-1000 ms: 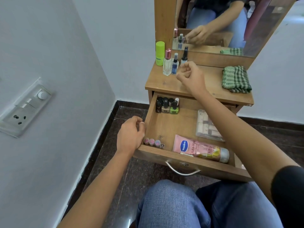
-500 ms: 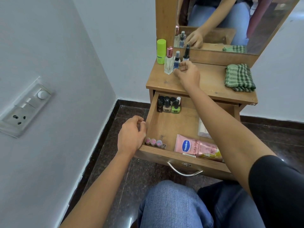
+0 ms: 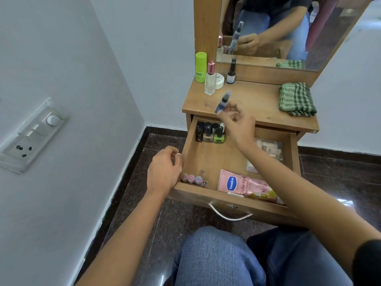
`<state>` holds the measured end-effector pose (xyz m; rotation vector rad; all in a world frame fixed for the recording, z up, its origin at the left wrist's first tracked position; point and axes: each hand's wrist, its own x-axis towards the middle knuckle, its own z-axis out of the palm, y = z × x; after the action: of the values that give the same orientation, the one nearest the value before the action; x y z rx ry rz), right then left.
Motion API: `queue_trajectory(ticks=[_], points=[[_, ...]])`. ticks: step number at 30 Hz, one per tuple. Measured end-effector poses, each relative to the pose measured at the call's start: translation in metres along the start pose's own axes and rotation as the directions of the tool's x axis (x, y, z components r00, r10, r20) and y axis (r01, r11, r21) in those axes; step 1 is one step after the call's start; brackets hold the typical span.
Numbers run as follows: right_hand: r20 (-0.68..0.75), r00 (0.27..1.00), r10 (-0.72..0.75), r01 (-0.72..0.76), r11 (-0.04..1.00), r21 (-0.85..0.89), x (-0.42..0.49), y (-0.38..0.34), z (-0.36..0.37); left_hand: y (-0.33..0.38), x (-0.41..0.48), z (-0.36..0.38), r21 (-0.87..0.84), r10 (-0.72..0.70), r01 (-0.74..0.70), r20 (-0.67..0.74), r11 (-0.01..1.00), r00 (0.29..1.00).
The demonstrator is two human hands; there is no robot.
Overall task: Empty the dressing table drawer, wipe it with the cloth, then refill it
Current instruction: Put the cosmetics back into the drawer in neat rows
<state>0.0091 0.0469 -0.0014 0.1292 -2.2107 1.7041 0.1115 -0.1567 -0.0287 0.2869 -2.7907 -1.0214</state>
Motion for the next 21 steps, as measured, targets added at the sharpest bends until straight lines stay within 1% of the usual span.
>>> queue_trajectory(ticks=[3,5,7,10,13,21], points=[[0.184,0.980,0.071,-0.061,0.997,-0.055,-0.041,0.011,-0.001,0.000,0.000,0.000,0.000,0.005,-0.005,0.002,1.000,1.000],[0.313,0.941,0.131,-0.094,0.987,-0.132,-0.056,0.019,0.004,0.000,-0.001,0.000,0.000,0.005,-0.005,0.002,1.000,1.000],[0.413,0.892,0.183,-0.105,0.973,-0.205,-0.064,0.023,0.011,0.001,-0.001,-0.001,0.002,0.002,-0.002,0.003,1.000,1.000],[0.531,0.825,0.193,-0.060,0.964,-0.258,-0.071,0.028,0.023,0.000,-0.001,-0.001,0.007,-0.005,0.005,0.006,1.000,1.000],[0.585,0.789,0.189,-0.048,0.968,-0.248,-0.074,0.033,0.029,0.000,-0.001,0.000,0.012,0.000,0.000,0.008,1.000,1.000],[0.627,0.751,0.207,-0.031,0.960,-0.280,-0.076,0.046,0.040,0.000,0.000,-0.001,0.003,0.001,-0.001,0.003,1.000,1.000]])
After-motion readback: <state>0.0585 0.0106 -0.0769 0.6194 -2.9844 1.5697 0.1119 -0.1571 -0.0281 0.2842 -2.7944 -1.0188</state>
